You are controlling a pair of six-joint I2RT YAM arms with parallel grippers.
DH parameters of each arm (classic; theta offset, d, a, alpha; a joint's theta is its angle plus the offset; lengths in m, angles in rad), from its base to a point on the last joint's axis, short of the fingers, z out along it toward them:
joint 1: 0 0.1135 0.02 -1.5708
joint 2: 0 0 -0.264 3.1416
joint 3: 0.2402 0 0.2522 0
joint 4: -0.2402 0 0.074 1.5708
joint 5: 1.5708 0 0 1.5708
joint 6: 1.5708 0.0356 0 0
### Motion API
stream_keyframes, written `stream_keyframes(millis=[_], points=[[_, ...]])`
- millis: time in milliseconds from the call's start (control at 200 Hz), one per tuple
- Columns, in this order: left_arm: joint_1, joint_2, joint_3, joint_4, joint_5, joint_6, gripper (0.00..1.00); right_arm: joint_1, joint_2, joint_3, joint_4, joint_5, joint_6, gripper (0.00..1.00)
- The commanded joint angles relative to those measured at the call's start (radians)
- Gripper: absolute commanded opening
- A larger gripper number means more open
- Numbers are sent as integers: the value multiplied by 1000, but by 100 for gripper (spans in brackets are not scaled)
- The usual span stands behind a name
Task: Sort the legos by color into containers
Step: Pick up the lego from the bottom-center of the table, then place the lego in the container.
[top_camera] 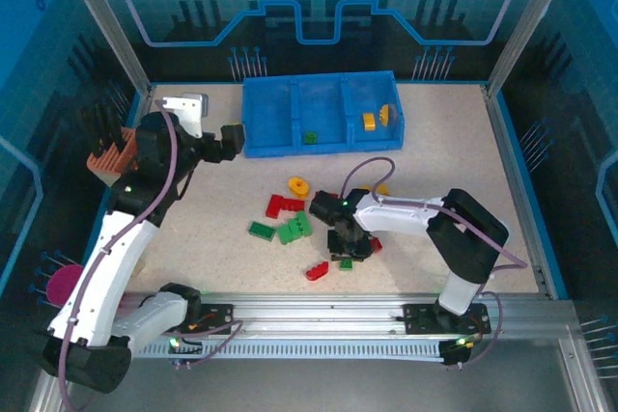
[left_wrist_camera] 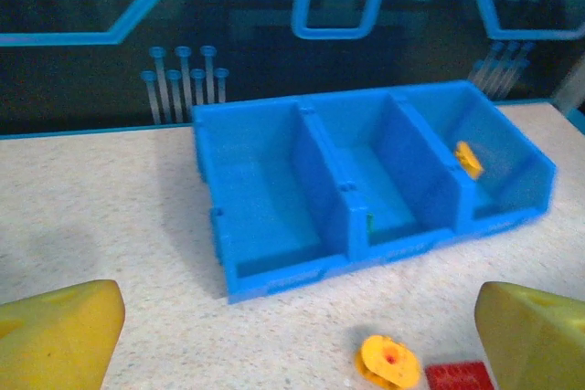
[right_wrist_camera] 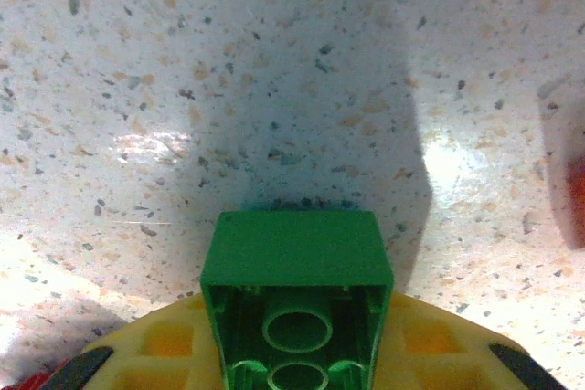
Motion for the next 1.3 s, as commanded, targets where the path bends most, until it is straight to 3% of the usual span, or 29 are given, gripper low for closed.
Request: stream_keyframes(millis=[0, 100, 210, 340, 415, 525, 615, 736, 841, 946, 1026, 1111, 1231, 1296], points=[[7, 2, 19, 17, -109, -41, 100, -22, -59, 43, -55, -18, -85, 25], [5, 9, 8, 39, -161, -128, 99, -51, -123, 137, -143, 27, -176, 25], [5, -31, -53, 105, 100, 13, 100, -93, -135, 316, -235, 104, -311, 24], [6, -69, -121, 210, 163, 41, 99, -161, -65, 543, -272, 149, -490, 26], [16, -79, -120, 201, 258, 71, 100, -198, 5, 669, -275, 169, -589, 26], [20, -76, -104, 199, 304, 98, 99, -254, 125, 838, -261, 185, -694, 27], [19, -67, -97, 206, 263, 69, 99, -302, 235, 966, -237, 173, -756, 27], [18, 21, 15, 62, 199, 14, 100, -345, 398, 1142, -219, 131, -816, 27], [17, 48, 23, 59, 52, -107, 99, -356, 539, 1298, -218, 166, -867, 27], [18, 31, 1, 70, 132, -107, 100, -375, 654, 1405, -211, 159, -892, 27], [24, 20, 12, 54, 305, -82, 100, -396, 705, 1449, -195, 134, -900, 27], [26, 43, 37, 49, 389, -64, 100, -421, 728, 1448, -154, 101, -896, 27], [24, 98, 56, 23, 366, -74, 99, -448, 752, 1444, -103, 47, -882, 28], [23, 120, 58, 8, 329, -75, 100, -456, 770, 1455, -86, 24, -882, 35]])
